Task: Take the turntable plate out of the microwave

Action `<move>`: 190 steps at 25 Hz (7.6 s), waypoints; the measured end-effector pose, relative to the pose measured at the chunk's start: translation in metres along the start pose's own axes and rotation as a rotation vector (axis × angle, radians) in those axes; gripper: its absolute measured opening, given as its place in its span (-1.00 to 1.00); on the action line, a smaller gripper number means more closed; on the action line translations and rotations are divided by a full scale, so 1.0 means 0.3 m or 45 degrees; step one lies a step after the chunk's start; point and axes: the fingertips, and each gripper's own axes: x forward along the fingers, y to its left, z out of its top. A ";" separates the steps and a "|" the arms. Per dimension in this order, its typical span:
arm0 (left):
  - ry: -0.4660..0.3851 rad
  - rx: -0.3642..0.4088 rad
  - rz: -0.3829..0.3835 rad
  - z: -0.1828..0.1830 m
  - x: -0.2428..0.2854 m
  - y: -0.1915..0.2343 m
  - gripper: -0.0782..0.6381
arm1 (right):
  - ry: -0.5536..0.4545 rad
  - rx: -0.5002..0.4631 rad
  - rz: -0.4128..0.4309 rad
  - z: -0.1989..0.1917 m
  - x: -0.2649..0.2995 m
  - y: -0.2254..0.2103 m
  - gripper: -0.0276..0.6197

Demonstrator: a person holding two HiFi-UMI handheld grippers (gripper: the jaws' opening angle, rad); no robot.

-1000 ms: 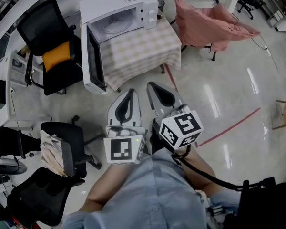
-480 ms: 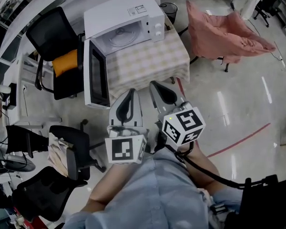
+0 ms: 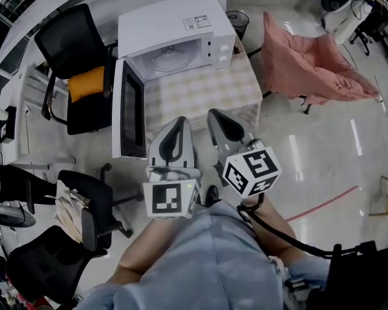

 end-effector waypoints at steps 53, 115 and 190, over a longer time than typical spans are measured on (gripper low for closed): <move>0.161 -0.183 0.089 -0.675 0.784 0.591 -0.76 | 0.218 1.023 -0.002 -0.725 1.063 -0.559 -0.46; -0.082 -0.001 0.217 -0.657 0.857 0.790 -0.76 | 0.087 1.333 0.191 -0.742 1.081 -0.617 -0.62; -0.063 0.028 0.293 -0.484 0.677 0.723 -0.76 | 0.139 1.515 0.395 -0.663 0.863 -0.478 -0.83</move>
